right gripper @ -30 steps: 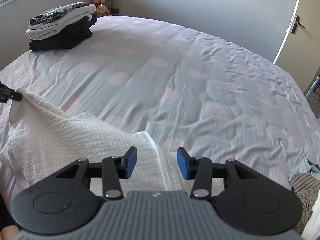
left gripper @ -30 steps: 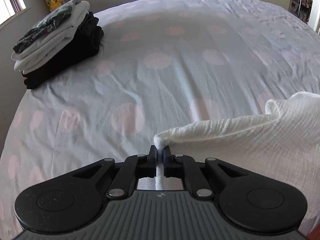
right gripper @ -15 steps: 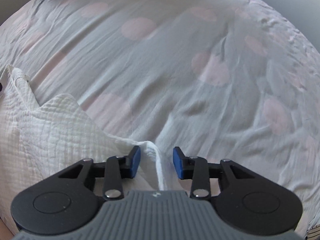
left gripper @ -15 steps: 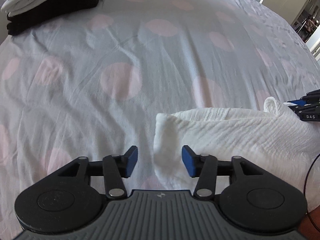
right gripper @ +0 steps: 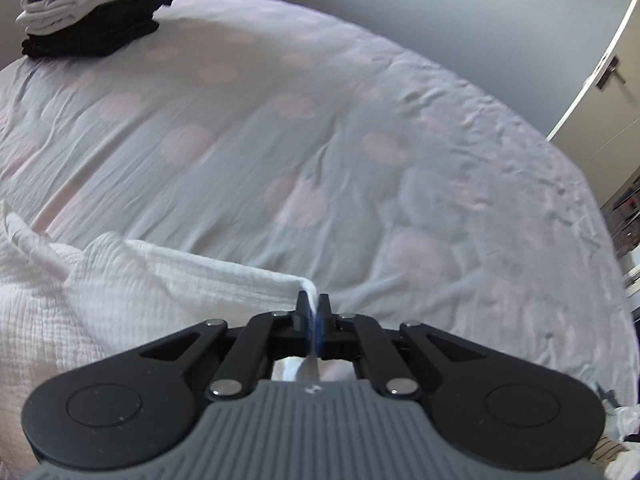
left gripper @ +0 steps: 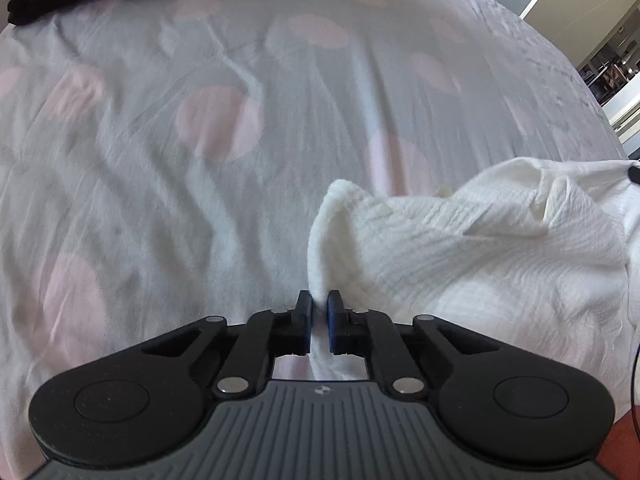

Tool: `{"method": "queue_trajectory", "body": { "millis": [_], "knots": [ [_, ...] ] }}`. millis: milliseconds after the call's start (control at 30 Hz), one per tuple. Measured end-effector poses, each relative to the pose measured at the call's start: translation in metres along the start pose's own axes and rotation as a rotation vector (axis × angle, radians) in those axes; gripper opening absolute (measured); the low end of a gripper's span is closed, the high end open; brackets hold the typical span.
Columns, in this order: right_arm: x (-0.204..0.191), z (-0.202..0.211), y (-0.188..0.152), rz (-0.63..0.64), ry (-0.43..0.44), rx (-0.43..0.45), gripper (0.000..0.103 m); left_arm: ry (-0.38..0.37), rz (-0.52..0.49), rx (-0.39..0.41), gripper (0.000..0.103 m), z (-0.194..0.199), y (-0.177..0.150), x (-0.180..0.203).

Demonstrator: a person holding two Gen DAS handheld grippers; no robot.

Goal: Fold clothes
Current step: 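Lift the shirt with both grippers and swing it over the bed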

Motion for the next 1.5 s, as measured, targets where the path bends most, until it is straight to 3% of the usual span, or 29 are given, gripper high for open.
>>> {"method": "queue_trajectory", "body": {
  "millis": [133, 267, 633, 767, 933, 1067, 1267, 1367, 1500],
  "knots": [
    [0.028, 0.054, 0.025, -0.045, -0.105, 0.143, 0.002, 0.041, -0.011, 0.133, 0.006, 0.041, 0.013, 0.014],
    [0.054, 0.123, 0.047, -0.075, -0.192, 0.290, 0.002, 0.058, -0.038, 0.303, 0.006, 0.106, 0.034, 0.031],
    [0.074, 0.354, 0.092, -0.085, -0.331, 0.720, 0.002, 0.198, -0.111, 0.886, 0.006, 0.346, 0.099, 0.096],
    [0.076, 0.427, 0.091, -0.118, -0.361, 0.860, 0.002, 0.257, -0.162, 1.087, 0.006, 0.435, 0.092, 0.121],
    [0.073, 0.489, 0.077, -0.162, -0.333, 0.960, 0.002, 0.307, -0.204, 1.238, 0.006, 0.500, 0.061, 0.139],
    [0.062, 0.519, 0.055, -0.155, -0.292, 1.021, 0.002, 0.345, -0.210, 1.335, 0.006, 0.525, 0.032, 0.140],
    [0.042, 0.538, 0.022, -0.121, -0.250, 1.098, 0.002, 0.356, -0.227, 1.368, 0.006, 0.541, 0.013, 0.144],
    [0.037, 0.539, 0.015, -0.113, -0.242, 1.107, 0.002, 0.376, -0.240, 1.352, 0.006, 0.536, 0.017, 0.146],
    [0.034, 0.510, 0.020, -0.109, -0.235, 1.047, 0.002, 0.399, -0.255, 1.268, 0.006, 0.503, 0.039, 0.143]
  ]
}}
Point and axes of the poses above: each gripper's, at about its wrist camera, not at the fingertips, and z roughly against the way its jaws point, x to its right, y to its top, the point moved 3 cm from there along -z, roughly the way its jaws point, and after that the axes turned 9 degrees about -z, right-handed, at the moved point
